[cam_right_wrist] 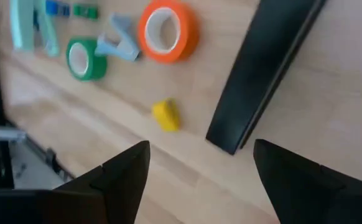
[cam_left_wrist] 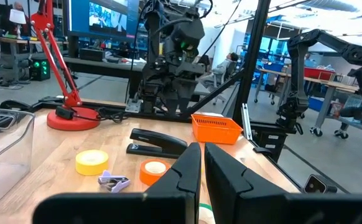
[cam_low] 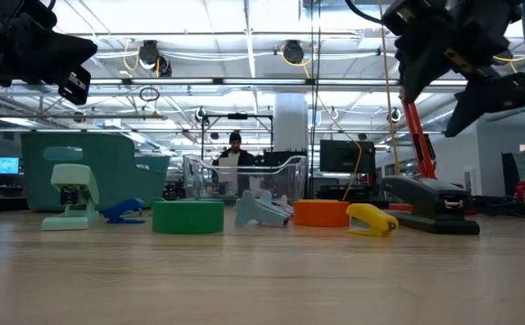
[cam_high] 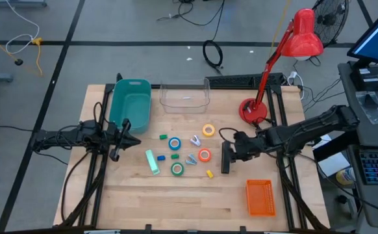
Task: Pick and place Stapler, Stapler remover, tape
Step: Put the black stapler into the green bin
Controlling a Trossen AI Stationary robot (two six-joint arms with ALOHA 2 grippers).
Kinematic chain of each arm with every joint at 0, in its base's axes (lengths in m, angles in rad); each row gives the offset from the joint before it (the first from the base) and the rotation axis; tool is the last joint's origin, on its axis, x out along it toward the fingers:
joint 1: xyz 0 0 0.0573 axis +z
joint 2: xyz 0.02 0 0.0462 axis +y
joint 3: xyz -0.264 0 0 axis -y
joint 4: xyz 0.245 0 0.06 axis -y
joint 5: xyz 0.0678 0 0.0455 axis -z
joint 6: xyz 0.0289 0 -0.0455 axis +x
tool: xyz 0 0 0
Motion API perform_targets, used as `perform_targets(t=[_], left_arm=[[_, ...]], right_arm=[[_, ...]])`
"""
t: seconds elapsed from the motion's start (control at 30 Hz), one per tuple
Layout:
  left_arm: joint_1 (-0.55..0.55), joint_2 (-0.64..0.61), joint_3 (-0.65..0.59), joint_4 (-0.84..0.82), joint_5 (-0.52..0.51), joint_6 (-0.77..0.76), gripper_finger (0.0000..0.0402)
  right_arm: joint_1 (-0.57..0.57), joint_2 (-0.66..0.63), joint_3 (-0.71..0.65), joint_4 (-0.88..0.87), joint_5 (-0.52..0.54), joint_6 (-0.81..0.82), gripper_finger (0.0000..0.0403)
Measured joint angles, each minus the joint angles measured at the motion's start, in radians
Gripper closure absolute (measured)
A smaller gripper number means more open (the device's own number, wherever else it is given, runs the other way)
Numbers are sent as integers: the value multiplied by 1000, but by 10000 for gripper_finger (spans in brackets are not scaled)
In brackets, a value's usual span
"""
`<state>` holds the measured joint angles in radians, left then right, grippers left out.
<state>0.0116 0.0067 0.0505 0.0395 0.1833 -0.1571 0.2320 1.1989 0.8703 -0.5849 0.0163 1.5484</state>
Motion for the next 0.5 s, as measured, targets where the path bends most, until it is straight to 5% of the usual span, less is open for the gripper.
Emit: perform_targets(t=[0.5], left_arm=[[0,0,0,-8,1,-4,378]], right_arm=[[-2,199,136,-171,88,42,119]])
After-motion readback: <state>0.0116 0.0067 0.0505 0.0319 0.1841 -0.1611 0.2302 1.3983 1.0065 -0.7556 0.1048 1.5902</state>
